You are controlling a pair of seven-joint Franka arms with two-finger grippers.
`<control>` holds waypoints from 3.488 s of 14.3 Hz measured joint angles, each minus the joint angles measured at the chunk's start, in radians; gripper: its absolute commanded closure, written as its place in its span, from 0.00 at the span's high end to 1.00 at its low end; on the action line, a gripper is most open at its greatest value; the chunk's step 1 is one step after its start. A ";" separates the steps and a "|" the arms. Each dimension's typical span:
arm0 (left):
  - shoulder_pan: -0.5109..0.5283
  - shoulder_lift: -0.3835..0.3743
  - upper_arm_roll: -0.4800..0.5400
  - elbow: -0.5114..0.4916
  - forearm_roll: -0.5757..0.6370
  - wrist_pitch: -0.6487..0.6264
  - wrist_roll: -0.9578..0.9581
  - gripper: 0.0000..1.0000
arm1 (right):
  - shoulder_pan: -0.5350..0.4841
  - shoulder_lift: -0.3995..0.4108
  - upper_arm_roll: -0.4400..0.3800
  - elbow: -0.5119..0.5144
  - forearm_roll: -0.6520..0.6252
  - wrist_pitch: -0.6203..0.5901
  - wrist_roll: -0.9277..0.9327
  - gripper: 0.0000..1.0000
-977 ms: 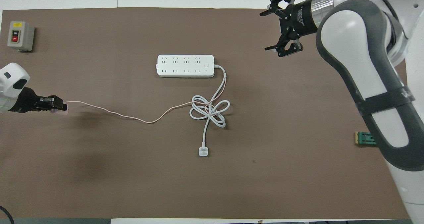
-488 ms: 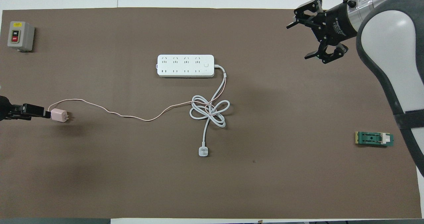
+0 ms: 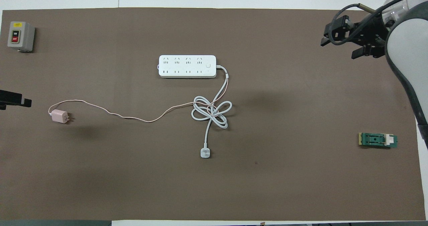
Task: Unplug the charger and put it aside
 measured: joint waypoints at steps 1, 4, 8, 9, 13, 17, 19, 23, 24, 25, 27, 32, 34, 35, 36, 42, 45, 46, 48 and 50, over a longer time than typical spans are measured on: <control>-0.017 -0.003 -0.002 0.035 0.032 -0.031 -0.050 1.00 | -0.009 -0.013 0.000 0.000 -0.024 -0.018 -0.064 1.00; -0.102 -0.018 -0.006 0.096 0.111 -0.080 -0.219 1.00 | -0.027 -0.064 -0.001 -0.012 -0.094 -0.056 -0.219 1.00; -0.150 -0.085 -0.009 0.109 0.121 -0.147 -0.315 1.00 | -0.033 -0.181 -0.006 -0.121 -0.124 -0.077 -0.363 1.00; -0.150 -0.107 -0.009 0.109 0.121 -0.163 -0.321 1.00 | -0.034 -0.215 -0.014 -0.156 -0.124 -0.086 -0.393 1.00; -0.153 -0.187 -0.022 0.104 0.121 -0.228 -0.375 1.00 | -0.037 -0.291 -0.052 -0.231 -0.154 -0.143 -0.467 1.00; -0.183 -0.154 -0.040 0.131 0.122 -0.244 -0.444 1.00 | -0.037 -0.311 -0.053 -0.260 -0.212 -0.151 -0.475 1.00; -0.203 -0.090 -0.042 0.199 0.125 -0.284 -0.454 1.00 | -0.037 -0.330 -0.053 -0.289 -0.215 -0.151 -0.450 1.00; -0.211 -0.053 -0.043 0.253 0.125 -0.290 -0.458 1.00 | -0.037 -0.359 -0.053 -0.313 -0.215 -0.151 -0.375 1.00; -0.211 -0.057 -0.043 0.252 0.125 -0.289 -0.458 1.00 | -0.037 -0.362 -0.052 -0.314 -0.215 -0.151 -0.370 1.00; -0.211 -0.067 -0.043 0.245 0.125 -0.287 -0.458 1.00 | -0.037 -0.365 -0.052 -0.315 -0.215 -0.151 -0.369 1.00; -0.215 -0.095 -0.044 0.220 0.125 -0.284 -0.459 1.00 | -0.037 -0.372 -0.051 -0.315 -0.215 -0.151 -0.368 1.00; -0.243 -0.136 -0.044 0.184 0.125 -0.284 -0.484 1.00 | -0.036 -0.387 -0.048 -0.316 -0.215 -0.146 -0.368 1.00; -0.274 -0.136 -0.031 0.179 0.125 -0.284 -0.494 1.00 | -0.036 -0.388 -0.048 -0.317 -0.215 -0.134 -0.361 1.00; -0.301 -0.136 -0.009 0.177 0.125 -0.284 -0.496 1.00 | -0.035 -0.388 -0.047 -0.318 -0.215 -0.130 -0.349 1.00; -0.327 -0.136 0.016 0.175 0.125 -0.284 -0.497 1.00 | -0.035 -0.388 -0.044 -0.318 -0.210 -0.129 -0.335 1.00; -0.347 -0.134 0.040 0.159 0.126 -0.283 -0.497 1.00 | -0.034 -0.388 -0.035 -0.320 -0.191 -0.127 -0.308 1.00; -0.357 -0.118 0.040 0.148 0.126 -0.279 -0.497 1.00 | -0.034 -0.388 -0.035 -0.320 -0.191 -0.126 -0.308 1.00; -0.364 -0.107 0.040 0.147 0.127 -0.276 -0.497 1.00 | -0.034 -0.388 -0.035 -0.321 -0.191 -0.126 -0.308 1.00; -0.378 -0.085 0.039 0.146 0.128 -0.250 -0.497 1.00 | -0.034 -0.388 -0.034 -0.321 -0.191 -0.126 -0.308 1.00; -0.394 -0.066 0.038 0.146 0.128 -0.227 -0.497 1.00 | -0.034 -0.388 -0.034 -0.321 -0.191 -0.126 -0.308 1.00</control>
